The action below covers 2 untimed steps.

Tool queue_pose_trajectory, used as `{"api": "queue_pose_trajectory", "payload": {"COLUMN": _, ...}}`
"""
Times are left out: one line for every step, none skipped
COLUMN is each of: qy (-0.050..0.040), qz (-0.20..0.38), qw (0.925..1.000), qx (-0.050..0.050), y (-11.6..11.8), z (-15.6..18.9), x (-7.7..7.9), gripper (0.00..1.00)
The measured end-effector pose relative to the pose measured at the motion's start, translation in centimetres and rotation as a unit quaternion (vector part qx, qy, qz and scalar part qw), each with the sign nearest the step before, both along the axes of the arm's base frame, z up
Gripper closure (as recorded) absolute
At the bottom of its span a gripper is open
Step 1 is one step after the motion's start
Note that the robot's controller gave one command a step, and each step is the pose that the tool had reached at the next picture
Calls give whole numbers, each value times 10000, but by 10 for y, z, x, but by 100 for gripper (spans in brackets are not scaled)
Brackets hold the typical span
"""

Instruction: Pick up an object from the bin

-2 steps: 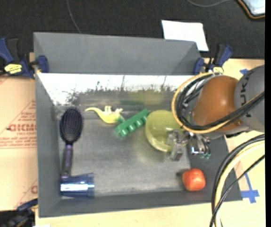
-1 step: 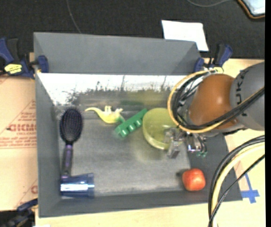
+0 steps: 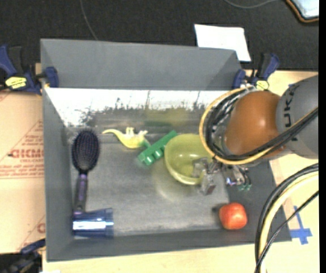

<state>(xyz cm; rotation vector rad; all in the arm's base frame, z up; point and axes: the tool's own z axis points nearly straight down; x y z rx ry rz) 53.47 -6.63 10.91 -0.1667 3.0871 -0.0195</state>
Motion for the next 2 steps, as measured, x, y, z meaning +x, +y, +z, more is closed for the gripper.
{"api": "queue_pose_trajectory", "payload": {"qy": -38, "qz": 208, "qw": 9998, "qx": -4, "y": 32, "z": 50, "x": 13, "gripper": 100}}
{"api": "queue_pose_trajectory", "payload": {"qy": -37, "qz": 318, "qw": 9995, "qx": -23, "y": 27, "z": 38, "x": 12, "gripper": 100}}
